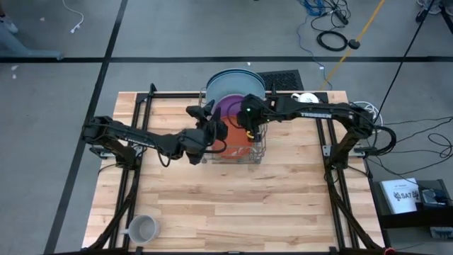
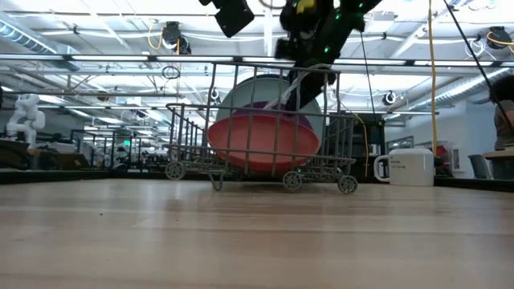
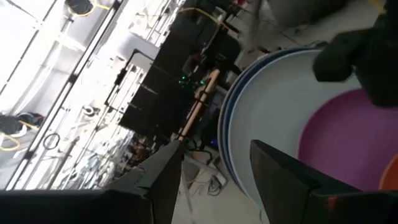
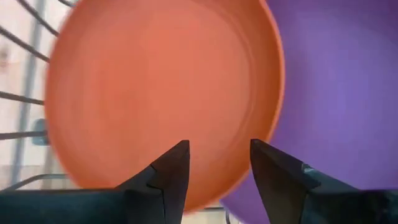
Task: Sort dishes
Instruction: Put the orange plate into the dish rack
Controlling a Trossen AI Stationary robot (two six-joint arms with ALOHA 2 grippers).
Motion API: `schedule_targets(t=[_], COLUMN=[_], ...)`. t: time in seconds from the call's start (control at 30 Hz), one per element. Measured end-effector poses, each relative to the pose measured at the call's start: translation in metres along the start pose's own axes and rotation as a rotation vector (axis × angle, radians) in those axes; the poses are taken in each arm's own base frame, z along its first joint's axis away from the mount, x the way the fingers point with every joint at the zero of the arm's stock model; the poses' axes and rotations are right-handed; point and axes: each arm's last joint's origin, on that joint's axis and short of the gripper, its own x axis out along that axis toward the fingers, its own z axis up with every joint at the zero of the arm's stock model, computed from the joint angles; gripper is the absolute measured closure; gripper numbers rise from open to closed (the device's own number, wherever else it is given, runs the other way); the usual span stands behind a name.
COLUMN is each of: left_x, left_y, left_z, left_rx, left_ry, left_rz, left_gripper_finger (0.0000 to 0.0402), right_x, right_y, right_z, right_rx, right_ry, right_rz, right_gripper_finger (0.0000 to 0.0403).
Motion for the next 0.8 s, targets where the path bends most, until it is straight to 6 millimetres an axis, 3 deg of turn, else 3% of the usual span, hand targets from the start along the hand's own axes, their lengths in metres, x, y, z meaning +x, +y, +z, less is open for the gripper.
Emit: schedule_targets(t=[0.2,0.53,0.7,0.8], left_x=[0.000,0.000,0.000,0.000], left_y=[0.000,0.001,0.001,0.001], left_z=[0.000,0.000,0.000,0.000], left_rx=[-0.003,-0.010,-0.014,-0.017], left_ry=[0.011,0.015,0.013,0.013], left_rz=[0.007,0.010,0.010,0.010], left_gripper_finger=[0.0210,0.0210,0.0210,0.0210], right_x=[0.026,0.003,0.016,0.025], right_y=[-0.008,-0.015,-0.020,-0.023], right_z=[-0.004,0.006,-0.006,-0.008], right_rx=[0.039,0.054,0.065,0.069], right_ry=[0.039,-0.075,-0.023,0.008], right_rz=[-0.029,-0.119,-0.007,-0.046], right_gripper_finger=[0.0269,0.0292,0.0282,0.0282])
